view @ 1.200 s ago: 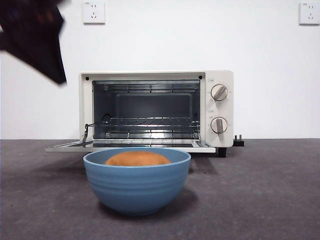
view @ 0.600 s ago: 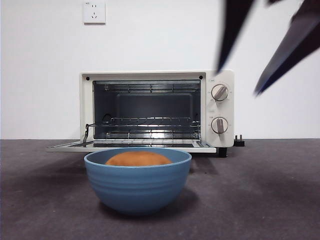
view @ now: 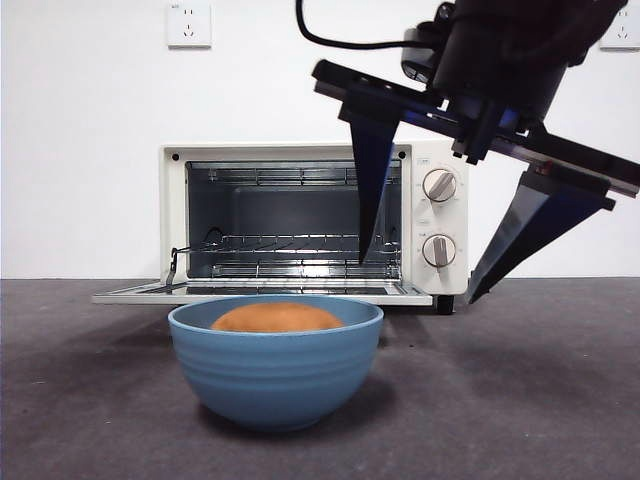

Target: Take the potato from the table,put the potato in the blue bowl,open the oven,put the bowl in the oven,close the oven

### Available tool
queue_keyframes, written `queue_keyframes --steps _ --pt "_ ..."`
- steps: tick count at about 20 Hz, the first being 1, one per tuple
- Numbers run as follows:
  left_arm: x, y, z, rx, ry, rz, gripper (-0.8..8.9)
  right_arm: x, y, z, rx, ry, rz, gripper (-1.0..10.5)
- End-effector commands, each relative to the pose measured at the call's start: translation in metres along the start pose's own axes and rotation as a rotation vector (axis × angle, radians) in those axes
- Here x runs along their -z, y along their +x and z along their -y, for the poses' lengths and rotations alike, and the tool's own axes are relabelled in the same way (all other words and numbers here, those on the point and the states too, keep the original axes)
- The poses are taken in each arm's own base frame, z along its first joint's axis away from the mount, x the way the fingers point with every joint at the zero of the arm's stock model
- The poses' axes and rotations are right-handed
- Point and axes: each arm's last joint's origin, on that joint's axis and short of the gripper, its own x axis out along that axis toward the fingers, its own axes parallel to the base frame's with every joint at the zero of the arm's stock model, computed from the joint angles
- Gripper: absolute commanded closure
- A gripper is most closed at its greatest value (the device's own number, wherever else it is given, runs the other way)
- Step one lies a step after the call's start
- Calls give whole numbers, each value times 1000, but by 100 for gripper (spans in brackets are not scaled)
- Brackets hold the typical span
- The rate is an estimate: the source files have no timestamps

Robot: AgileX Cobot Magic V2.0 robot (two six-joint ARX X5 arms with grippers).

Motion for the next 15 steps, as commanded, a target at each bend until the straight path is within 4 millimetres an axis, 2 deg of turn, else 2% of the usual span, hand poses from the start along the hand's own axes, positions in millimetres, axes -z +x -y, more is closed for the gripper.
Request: queue_keyframes --steps 1,11,15 --pt "1 1 0 10 18 2 820 -4 8 0 -23 22 -14 600" --pt "0 1 0 7 37 19 820 -6 46 0 45 52 -99 607" --pt "0 1 0 6 37 19 820 -7 53 -2 15 52 -118 810"
